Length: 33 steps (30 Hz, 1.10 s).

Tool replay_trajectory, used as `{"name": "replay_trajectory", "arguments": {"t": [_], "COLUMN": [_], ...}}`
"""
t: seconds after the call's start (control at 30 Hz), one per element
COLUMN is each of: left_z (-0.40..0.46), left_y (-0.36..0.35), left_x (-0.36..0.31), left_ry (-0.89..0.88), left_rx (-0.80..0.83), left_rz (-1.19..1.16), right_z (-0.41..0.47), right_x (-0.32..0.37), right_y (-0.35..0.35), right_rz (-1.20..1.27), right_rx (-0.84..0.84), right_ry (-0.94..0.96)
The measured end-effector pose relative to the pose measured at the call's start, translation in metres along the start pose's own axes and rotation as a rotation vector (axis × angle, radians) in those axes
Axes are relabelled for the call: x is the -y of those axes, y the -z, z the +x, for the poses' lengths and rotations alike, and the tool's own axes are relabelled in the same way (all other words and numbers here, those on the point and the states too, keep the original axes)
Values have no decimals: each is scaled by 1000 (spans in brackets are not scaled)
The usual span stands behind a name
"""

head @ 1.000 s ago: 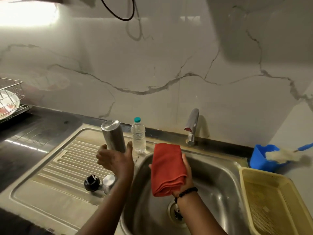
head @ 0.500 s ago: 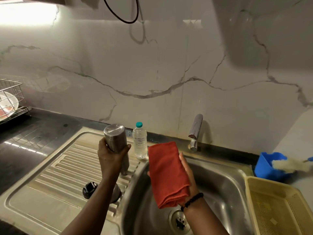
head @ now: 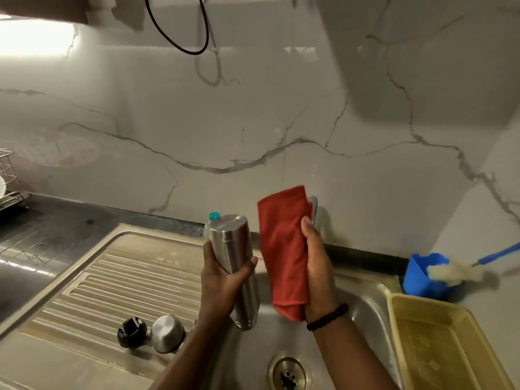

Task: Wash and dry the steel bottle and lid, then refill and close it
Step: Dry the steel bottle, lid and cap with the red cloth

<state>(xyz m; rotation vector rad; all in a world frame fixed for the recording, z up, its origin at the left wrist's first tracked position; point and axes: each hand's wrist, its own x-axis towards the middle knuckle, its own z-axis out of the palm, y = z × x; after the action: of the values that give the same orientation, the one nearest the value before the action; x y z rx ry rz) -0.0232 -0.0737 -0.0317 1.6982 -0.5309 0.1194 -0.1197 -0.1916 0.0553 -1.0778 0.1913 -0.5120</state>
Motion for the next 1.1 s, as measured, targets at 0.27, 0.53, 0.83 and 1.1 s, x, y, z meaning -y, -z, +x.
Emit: {"name": "replay_trajectory", "arguments": {"t": [0.27, 0.53, 0.83, 1.1], "left_z": [-7, -16, -19, -15], "left_y": [-23, -40, -32, -23], "left_x": [-6, -20, -19, -24], "left_ry": [-41, -92, -174, -242], "left_rx": [277, 326, 229, 304], "left_rz": [-9, 32, 163, 61], "right_z": [36, 34, 15, 3], "right_x": [12, 16, 6, -7], "right_y": [26, 45, 5, 22], "right_rz": [-1420, -1512, -1450, -855], "right_rx": [573, 481, 58, -38], "right_ry": [418, 550, 389, 184]}}
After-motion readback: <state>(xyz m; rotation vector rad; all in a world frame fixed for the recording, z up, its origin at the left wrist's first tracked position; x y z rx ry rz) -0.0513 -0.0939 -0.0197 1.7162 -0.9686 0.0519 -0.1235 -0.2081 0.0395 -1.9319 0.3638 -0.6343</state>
